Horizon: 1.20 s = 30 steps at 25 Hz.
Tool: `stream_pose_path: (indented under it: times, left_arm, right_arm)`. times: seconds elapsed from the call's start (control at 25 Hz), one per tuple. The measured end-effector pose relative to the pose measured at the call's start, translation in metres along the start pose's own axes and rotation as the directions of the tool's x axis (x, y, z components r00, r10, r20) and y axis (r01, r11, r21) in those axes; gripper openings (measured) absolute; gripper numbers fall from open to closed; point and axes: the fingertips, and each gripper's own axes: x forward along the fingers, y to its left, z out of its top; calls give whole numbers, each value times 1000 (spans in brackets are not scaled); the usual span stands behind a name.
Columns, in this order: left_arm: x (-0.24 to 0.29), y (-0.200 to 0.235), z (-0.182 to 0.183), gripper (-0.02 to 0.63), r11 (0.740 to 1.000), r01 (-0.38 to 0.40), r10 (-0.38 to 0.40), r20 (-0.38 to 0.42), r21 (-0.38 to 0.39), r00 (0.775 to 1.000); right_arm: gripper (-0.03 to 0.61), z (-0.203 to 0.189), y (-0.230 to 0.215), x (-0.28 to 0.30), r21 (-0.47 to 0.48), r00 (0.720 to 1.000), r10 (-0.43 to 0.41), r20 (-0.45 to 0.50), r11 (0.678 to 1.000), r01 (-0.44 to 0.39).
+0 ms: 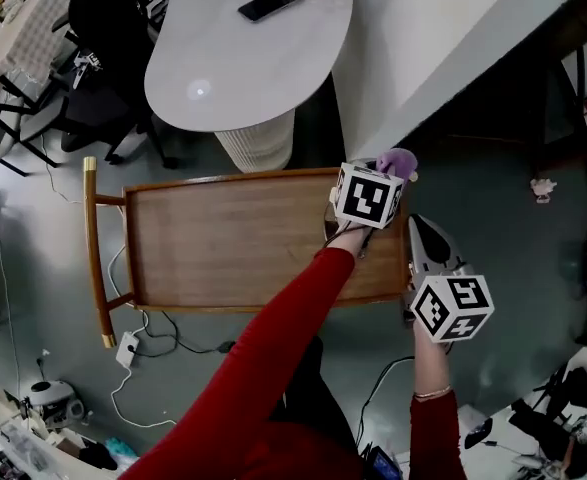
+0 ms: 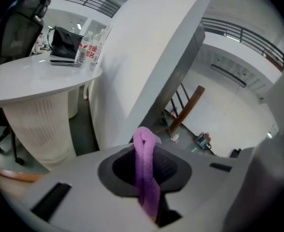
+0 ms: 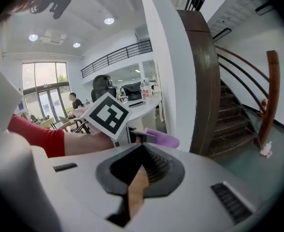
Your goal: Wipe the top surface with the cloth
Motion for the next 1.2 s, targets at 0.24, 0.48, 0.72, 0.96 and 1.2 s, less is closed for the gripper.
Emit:
stream_pose_path:
  times: [0.24,0.48,0.72,0.96,1.2]
  left_arm:
    - [-54,87,-13,50,983,-182,182,43,-7,982]
    - [-168,210,-46,49,893,-439,447,75,-100,892]
    - [-278,303,-78,49,749,-628,652,69,-211,755]
    - [-342,348,-95,49,623,-742,770,28,-248,638]
    - [-351,347,-103,49,617,-748,777,37,-244,629]
  right_arm:
    - [5,2,22,35,-58,996,79,-39,995,-81]
    - [5,6,87,83,-122,972,222,-78,965,-230]
    - [5,11,156,115,-177,935,335,-114,920,-351]
    - [5,13,206,130,-212,910,390,-140,886,-412]
    - [5,12,221,126,-226,913,386,-133,885,-407]
